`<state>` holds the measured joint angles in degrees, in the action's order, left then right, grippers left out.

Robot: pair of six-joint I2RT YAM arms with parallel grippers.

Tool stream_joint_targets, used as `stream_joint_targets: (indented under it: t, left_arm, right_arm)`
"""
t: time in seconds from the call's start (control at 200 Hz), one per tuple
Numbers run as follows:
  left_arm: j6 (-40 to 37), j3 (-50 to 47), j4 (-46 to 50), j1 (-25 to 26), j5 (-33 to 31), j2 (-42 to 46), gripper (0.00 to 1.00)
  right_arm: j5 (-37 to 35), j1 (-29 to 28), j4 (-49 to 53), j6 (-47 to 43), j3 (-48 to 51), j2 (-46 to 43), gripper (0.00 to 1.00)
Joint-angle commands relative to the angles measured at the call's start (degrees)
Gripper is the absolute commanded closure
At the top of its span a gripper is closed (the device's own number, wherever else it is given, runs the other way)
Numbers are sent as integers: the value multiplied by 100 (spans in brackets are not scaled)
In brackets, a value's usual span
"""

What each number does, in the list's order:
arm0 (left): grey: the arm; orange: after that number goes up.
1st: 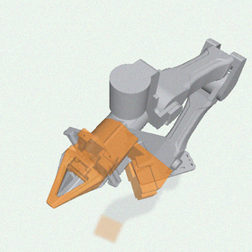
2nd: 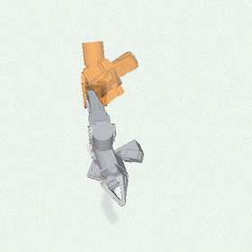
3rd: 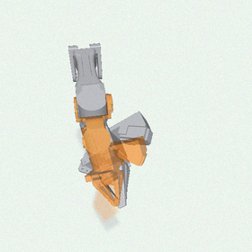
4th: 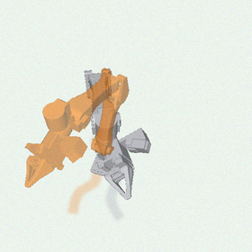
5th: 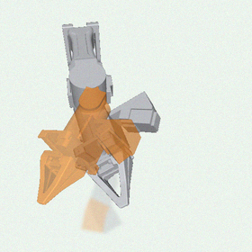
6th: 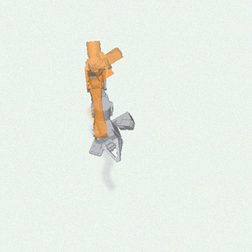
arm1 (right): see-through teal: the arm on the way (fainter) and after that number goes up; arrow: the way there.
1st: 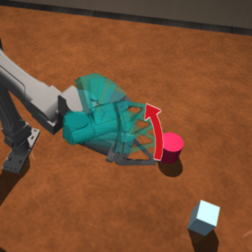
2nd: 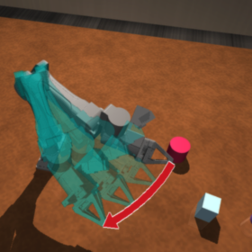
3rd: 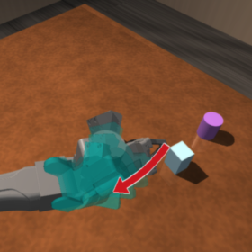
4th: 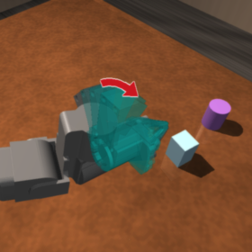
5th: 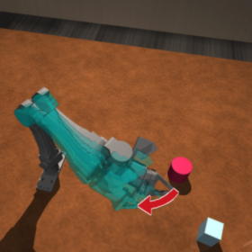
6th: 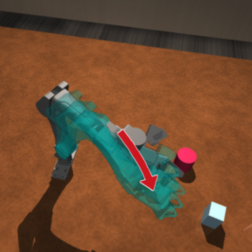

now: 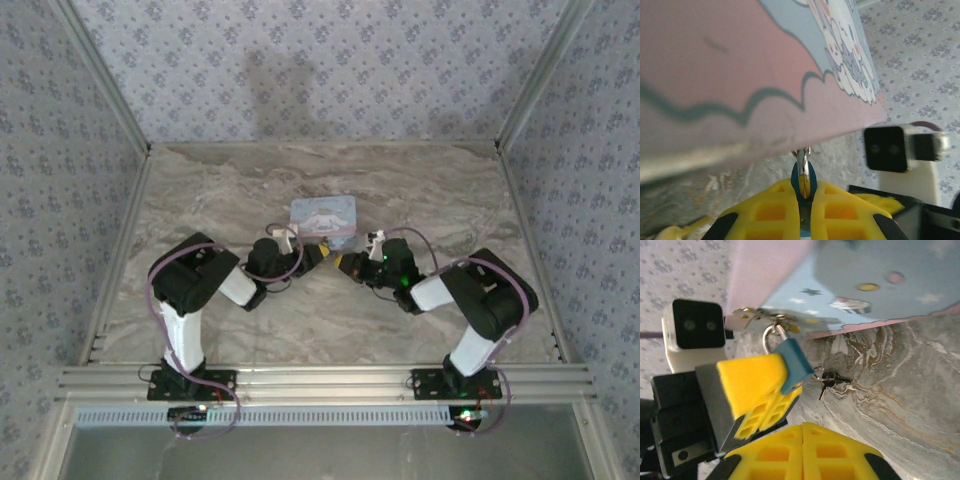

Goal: Unlock a padlock with a key

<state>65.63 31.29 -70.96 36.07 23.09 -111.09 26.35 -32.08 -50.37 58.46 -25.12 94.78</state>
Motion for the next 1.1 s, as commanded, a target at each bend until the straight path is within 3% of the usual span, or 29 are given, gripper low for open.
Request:
stream_joint_targets:
  t: [0.0, 0.175, 0.365, 0.57, 0.74, 1.094]
  left_arm:
    - [-207, 5, -46, -148, -75, 150, 96]
    - [-261, 159, 54, -305, -35, 44, 96]
    - [-516, 401, 584, -351, -1, -35, 96]
    - [-723, 448, 1240, -395, -24, -46, 87]
    - [-869, 346, 1481, -425, -122, 0, 86]
    - [-889, 2, 1519, -501, -252, 181, 61]
  right_arm:
    - [-295, -137, 1373, -794, -268, -247, 86]
    - [-470, -365, 1813, -1058, -516, -163, 79]
    - [-580, -495, 1759, -1012, -540, 0, 79]
    - [-682, -559, 1958, -1107, -594, -22, 77]
    - [-842, -623, 2294, -1307, -731, -95, 77]
    - [-1228, -837, 3269, -1863, -1357, -38, 71]
